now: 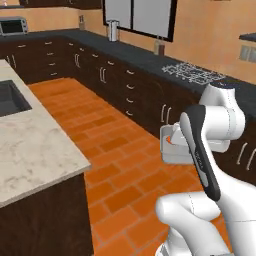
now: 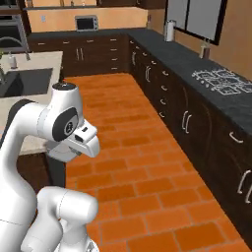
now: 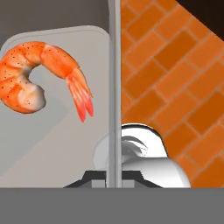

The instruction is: Take the meat container that has the shrimp and place it on the second highest rack of the freezer. Then take the vegetable container that has the cucumber and mushroom and place it on the highest rack of the freezer.

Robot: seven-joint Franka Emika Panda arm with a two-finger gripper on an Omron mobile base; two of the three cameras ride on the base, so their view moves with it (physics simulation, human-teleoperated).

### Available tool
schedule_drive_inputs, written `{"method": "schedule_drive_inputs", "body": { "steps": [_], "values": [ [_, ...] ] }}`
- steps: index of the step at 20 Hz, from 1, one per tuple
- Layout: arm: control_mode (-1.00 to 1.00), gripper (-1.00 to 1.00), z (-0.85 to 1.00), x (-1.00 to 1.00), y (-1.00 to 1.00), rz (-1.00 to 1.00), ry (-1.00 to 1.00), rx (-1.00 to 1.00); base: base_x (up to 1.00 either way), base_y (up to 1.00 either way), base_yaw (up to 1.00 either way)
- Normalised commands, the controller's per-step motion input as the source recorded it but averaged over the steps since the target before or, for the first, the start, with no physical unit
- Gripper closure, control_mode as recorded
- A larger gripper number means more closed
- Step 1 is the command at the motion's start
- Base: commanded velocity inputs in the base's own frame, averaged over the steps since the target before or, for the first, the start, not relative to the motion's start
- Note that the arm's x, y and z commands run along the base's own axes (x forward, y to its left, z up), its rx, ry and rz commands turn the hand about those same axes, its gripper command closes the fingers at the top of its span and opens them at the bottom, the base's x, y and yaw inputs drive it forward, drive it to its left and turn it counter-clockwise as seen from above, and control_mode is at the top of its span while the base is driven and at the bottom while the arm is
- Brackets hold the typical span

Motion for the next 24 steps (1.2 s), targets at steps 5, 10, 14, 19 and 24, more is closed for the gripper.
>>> {"method": "schedule_drive_inputs", "body": {
  "steps": [5,10,14,19,24],
  "values": [
    [1.0,1.0,0.0,0.0,0.0,0.0,0.0,0.0,0.25,0.0,0.97],
    [1.0,1.0,0.0,0.0,0.0,0.0,0.0,0.0,0.27,0.0,0.96],
    [1.0,1.0,0.0,0.0,0.0,0.0,0.0,0.0,0.29,0.0,0.96],
    [1.0,1.0,0.0,0.0,0.0,0.0,0.0,0.0,0.35,0.0,0.94],
    [1.0,1.0,0.0,0.0,0.0,0.0,0.0,0.0,0.55,-0.18,0.83]
  ]
}}
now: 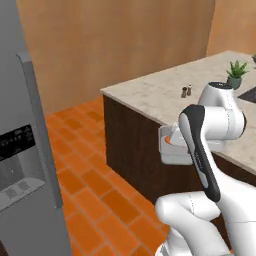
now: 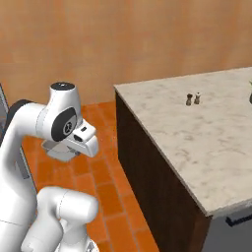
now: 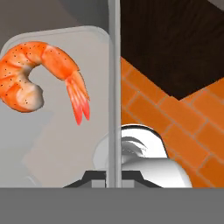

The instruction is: Take the meat container that has the shrimp and place it on the second highest rack of the freezer. Then take the vegetable container that has the cucumber and mushroom and place it on the highest rack of the freezer.

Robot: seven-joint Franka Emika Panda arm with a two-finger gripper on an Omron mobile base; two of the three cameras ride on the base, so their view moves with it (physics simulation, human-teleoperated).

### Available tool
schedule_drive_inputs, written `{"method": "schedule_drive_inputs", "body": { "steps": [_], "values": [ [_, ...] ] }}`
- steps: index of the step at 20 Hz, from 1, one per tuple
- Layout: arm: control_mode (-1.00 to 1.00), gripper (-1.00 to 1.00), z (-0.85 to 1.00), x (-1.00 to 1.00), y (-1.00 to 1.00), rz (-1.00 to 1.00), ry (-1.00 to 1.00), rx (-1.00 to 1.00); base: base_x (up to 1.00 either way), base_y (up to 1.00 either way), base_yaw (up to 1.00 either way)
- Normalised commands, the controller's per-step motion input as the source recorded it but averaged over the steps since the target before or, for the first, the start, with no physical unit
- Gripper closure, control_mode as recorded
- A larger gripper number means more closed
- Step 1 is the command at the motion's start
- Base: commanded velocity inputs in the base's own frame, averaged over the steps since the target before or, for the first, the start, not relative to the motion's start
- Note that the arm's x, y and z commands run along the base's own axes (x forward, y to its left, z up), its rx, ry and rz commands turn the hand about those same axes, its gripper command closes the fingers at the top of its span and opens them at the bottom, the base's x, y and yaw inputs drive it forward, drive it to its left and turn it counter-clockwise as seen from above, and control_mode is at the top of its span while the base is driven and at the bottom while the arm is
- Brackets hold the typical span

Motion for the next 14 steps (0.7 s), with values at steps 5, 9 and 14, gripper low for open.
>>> {"method": "schedule_drive_inputs", "body": {
  "steps": [5,9,14],
  "values": [
    [1.0,1.0,0.0,0.0,0.0,0.0,0.0,0.0,0.75,-0.53,0.61],
    [1.0,1.0,0.0,0.0,0.0,0.0,0.0,0.0,0.97,-0.62,0.44],
    [1.0,1.0,0.0,0.0,0.0,0.0,0.0,0.0,0.98,-0.16,0.52]
  ]
}}
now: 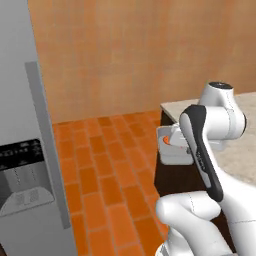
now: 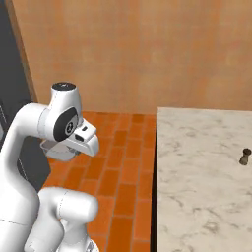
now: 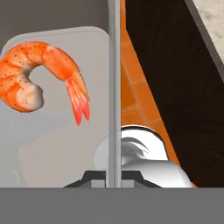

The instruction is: Take the meat container that has the shrimp and place it on the second highest rack of the freezer. Then take the vegetable container that has the cucumber and mushroom and place it on the highest rack of the freezer.

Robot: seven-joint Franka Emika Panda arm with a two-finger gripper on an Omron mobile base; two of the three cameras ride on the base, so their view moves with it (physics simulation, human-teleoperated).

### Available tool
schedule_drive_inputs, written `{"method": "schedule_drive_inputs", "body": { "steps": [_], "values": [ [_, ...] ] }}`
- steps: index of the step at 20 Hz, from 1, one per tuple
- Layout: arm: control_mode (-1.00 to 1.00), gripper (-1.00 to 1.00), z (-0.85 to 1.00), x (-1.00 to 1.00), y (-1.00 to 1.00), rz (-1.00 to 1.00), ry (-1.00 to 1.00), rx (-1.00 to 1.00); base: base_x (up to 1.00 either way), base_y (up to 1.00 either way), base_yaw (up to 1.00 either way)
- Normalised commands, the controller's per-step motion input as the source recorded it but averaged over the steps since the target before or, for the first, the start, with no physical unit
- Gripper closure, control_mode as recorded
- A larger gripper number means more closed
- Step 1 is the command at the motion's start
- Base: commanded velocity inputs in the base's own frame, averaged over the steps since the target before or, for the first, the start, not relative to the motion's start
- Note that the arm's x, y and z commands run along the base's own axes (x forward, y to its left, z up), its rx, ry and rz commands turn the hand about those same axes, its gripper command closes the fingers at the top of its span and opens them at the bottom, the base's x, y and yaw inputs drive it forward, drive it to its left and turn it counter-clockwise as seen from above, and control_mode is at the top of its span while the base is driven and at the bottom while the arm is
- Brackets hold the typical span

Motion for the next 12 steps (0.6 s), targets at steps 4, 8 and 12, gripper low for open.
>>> {"method": "schedule_drive_inputs", "body": {
  "steps": [4,8,12],
  "values": [
    [1.0,1.0,0.0,0.0,0.0,0.0,0.0,0.0,0.96,0.0,0.28],
    [1.0,1.0,0.0,0.0,0.0,0.0,0.0,0.0,0.97,-0.08,0.21],
    [1.0,1.0,0.0,0.0,0.0,0.0,0.0,0.0,1.0,-0.05,0.17]
  ]
}}
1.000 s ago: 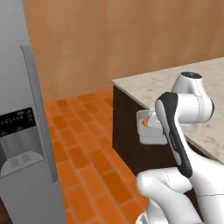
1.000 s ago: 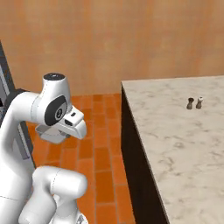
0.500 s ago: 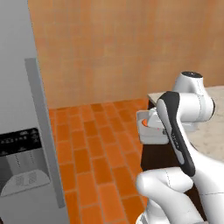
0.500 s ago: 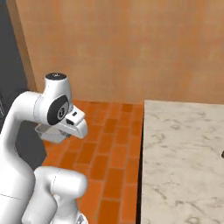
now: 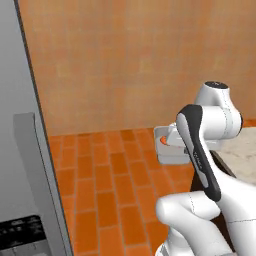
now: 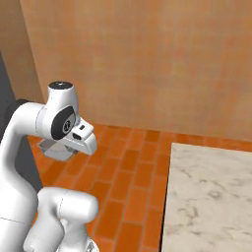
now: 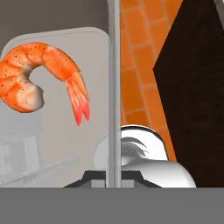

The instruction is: Take the meat container that has the shrimp and place it on the second highest rack of the freezer. Then take the vegetable container that has the cucumber and mushroom and place it on the highest rack of the freezer.

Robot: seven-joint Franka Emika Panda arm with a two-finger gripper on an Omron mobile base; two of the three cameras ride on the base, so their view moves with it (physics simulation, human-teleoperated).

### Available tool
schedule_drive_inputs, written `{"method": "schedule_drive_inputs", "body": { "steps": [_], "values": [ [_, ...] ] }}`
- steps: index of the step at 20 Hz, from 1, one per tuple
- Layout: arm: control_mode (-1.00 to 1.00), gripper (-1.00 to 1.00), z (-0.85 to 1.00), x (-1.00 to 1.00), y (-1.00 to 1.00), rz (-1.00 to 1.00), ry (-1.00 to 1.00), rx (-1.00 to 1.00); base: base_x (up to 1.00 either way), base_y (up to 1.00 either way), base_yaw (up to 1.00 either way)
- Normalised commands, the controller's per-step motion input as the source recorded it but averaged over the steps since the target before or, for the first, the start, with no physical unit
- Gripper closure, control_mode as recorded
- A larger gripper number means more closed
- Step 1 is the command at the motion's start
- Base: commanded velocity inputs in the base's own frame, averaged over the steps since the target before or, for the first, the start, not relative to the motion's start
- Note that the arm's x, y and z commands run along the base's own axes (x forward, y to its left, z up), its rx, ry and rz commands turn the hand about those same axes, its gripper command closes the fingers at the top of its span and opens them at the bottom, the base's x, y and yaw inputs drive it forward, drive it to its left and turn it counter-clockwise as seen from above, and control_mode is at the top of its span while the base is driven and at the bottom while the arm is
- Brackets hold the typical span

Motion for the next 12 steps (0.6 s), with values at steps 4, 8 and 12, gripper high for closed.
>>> {"method": "schedule_drive_inputs", "body": {
  "steps": [4,8,12],
  "values": [
    [1.0,1.0,0.0,0.0,0.0,0.0,0.0,0.0,1.0,-0.19,0.23],
    [1.0,1.0,0.0,0.0,0.0,0.0,0.0,0.0,0.95,-0.22,0.3],
    [1.0,1.0,0.0,0.0,0.0,0.0,0.0,0.0,0.56,-0.28,0.61]
  ]
}}
